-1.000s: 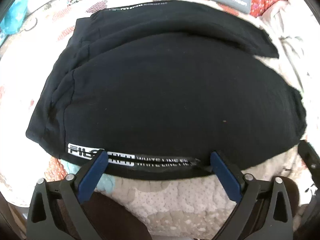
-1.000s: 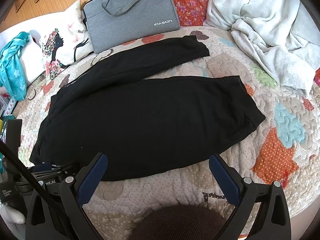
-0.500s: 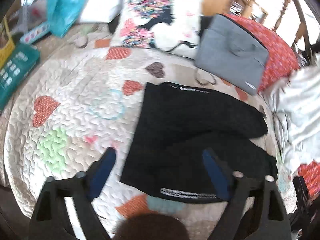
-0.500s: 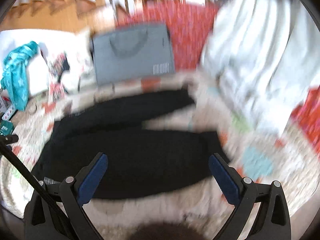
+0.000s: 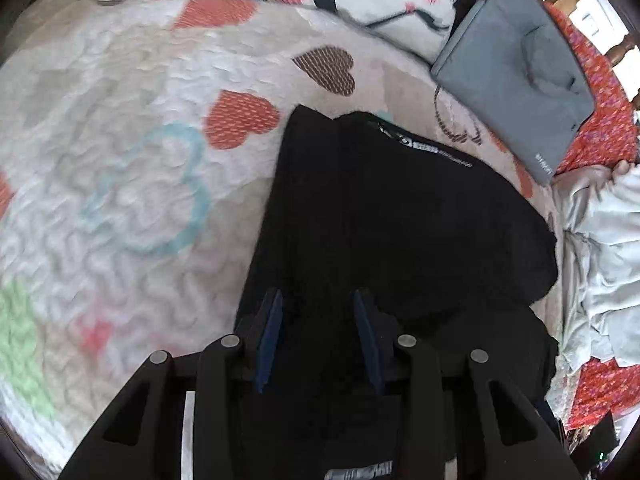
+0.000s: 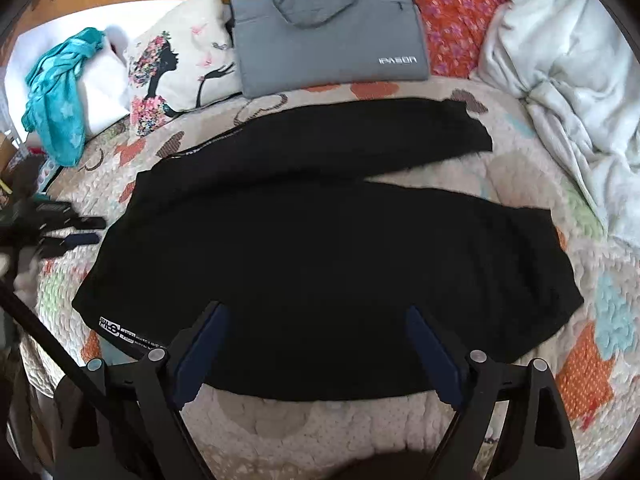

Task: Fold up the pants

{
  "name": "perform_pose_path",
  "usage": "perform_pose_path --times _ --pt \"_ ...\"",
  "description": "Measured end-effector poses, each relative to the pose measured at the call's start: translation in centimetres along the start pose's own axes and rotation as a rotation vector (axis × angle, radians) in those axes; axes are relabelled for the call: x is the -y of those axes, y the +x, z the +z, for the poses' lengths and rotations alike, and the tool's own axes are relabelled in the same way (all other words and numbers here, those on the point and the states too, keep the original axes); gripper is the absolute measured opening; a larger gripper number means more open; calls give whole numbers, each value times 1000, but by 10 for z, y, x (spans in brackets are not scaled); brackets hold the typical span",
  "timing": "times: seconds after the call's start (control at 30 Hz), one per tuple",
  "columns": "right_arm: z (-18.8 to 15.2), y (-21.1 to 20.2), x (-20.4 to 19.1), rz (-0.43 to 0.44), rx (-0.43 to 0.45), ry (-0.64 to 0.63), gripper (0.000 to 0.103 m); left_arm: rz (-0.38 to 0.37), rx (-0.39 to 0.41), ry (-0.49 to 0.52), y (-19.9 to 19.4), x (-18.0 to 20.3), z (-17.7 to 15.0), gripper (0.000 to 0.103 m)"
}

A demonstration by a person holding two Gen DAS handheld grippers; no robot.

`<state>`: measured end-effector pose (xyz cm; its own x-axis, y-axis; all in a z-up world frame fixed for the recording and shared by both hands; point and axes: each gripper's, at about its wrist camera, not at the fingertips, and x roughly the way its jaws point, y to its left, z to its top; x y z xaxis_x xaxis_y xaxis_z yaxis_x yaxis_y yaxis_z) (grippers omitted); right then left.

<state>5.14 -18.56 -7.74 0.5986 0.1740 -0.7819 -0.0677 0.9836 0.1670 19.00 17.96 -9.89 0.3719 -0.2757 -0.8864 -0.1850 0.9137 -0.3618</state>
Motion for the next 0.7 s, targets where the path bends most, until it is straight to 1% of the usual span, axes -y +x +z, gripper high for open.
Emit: perform_pose_path --times 0.03,0.07,0.1,0.13,0.2,0.23,0.27,0.33,0.4,0.5,0.53,0.63,0.7 --pt "-1 3 -3 -7 -11 -13 93 23 -23 7 10 2 5 33" --pt "-1 5 -5 -15 -16 -22 93 54 -23 19 16 4 8 28" --pt "-2 5 -7 -20 -17 -32 93 67 -16 34 17 7 10 19" --pt "-1 6 -9 -24 -18 -39 93 64 -19 40 17 9 11 13" --pt "-1 7 -11 -34 -22 -47 93 61 -1 47 11 11 14 7" --pt "-1 7 -11 -37 -23 -47 93 94 23 61 6 12 17 7" --pt "-1 8 -10 -38 -25 -44 93 102 34 58 2 9 21 7" --pt "0 9 -8 -36 -31 -32 93 62 39 14 -6 -2 31 7" --pt "1 10 -6 -32 -36 -25 93 52 47 -15 -9 -9 36 7" --pt "2 10 -5 -32 -44 -20 93 97 15 -21 1 -11 38 8" --pt "2 10 -5 -31 -47 -21 93 91 8 -30 4 -12 38 8" --pt "2 9 -6 -29 -43 -29 93 2 10 -98 -1 -23 36 9" --pt "2 7 -6 -27 -34 -32 93 -23 23 -118 -7 -25 36 10"
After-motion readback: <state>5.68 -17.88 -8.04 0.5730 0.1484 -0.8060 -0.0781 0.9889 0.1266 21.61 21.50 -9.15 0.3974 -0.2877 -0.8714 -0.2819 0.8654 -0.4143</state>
